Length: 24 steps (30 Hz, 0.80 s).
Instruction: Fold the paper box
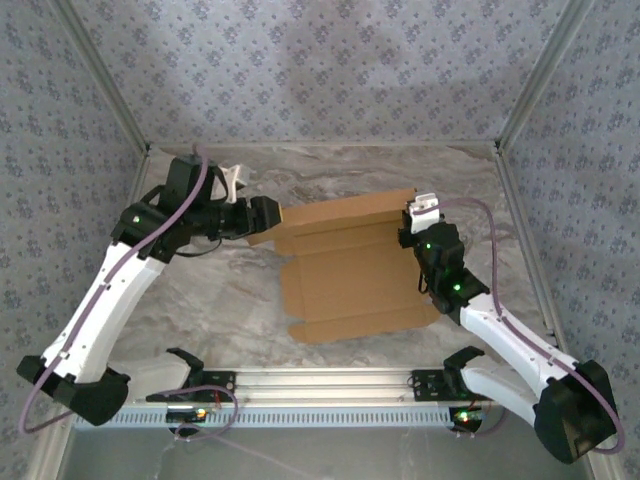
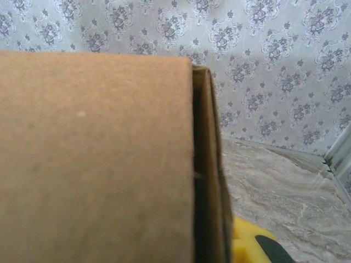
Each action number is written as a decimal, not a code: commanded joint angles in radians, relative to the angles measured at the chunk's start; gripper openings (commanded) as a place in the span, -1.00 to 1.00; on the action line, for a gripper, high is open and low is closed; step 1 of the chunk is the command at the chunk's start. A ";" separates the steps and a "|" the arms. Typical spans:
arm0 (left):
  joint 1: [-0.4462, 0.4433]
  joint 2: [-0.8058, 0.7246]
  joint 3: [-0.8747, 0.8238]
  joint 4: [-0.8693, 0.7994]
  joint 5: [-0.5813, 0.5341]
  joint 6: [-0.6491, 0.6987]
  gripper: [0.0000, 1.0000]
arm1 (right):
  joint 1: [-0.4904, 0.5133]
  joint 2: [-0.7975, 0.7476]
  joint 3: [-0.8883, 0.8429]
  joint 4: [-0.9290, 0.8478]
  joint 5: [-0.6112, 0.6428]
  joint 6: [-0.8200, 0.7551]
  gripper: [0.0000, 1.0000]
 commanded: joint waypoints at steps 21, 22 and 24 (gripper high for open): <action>0.010 -0.001 -0.173 0.312 0.046 -0.120 0.09 | 0.049 -0.014 0.005 0.038 -0.013 0.139 -1.00; 0.011 -0.006 -0.184 0.333 0.045 -0.127 0.05 | 0.049 -0.017 0.002 0.034 -0.017 0.153 -1.00; 0.010 -0.023 -0.215 0.392 0.043 -0.151 -0.05 | 0.050 -0.025 -0.007 0.031 -0.018 0.179 -1.00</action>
